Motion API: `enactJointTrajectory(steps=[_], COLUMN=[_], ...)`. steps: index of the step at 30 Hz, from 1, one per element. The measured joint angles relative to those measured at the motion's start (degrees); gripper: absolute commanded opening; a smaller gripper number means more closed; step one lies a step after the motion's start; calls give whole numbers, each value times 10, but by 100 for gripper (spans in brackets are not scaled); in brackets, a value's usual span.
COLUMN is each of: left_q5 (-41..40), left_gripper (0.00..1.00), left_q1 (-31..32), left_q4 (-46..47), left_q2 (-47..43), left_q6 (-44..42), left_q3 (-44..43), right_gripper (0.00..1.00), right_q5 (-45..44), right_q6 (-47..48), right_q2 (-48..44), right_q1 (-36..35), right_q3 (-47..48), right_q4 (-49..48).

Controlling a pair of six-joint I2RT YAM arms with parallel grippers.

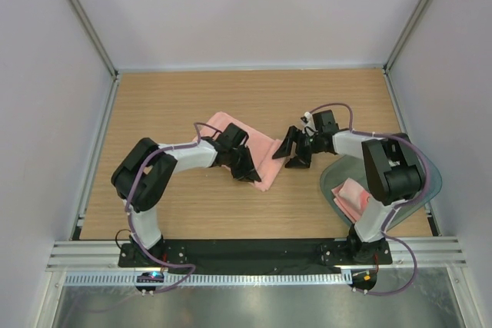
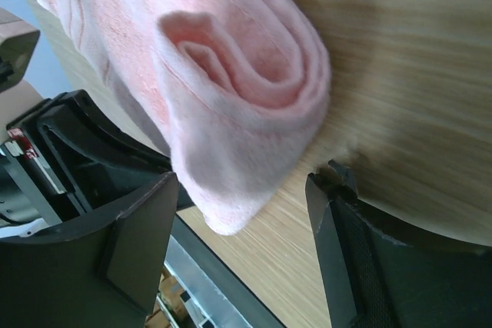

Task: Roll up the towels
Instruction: Roll the towel

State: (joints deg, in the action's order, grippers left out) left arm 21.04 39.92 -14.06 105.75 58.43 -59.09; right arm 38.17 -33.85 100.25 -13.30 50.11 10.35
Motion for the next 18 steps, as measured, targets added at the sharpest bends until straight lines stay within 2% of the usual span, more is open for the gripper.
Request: enactJointTrajectory(steps=[2,5,6,9,12,14,18], left_q5=[0,1,1,2,2,1,-32], left_gripper=[11,12,12,11,17,27,31], left_q1=[0,0,0,0,0,0,3], left_q4=[1,1,1,1,2,3,-13], left_q2=[0,0,0,0,0,-2,-23], left_q6=[-3,-5,-5,-8,-16,-24,-45], left_q3=[0,0,0,0,0,1,8], right_gripper=[72,58,48,34,30,29,27], right_q5=[5,6,7,3,1,0,-1], right_q6=[-7,-14,-17,-26,-31,-31,-29], right_q2=[12,30,35,50,55,55,55], right_q1=[-7,-23,-28,-39,-40,-40,-41], right_q3=[7,15,15,14,12,12,16], right_q4=[-17,-44,-52,-71,-80,-81,-72])
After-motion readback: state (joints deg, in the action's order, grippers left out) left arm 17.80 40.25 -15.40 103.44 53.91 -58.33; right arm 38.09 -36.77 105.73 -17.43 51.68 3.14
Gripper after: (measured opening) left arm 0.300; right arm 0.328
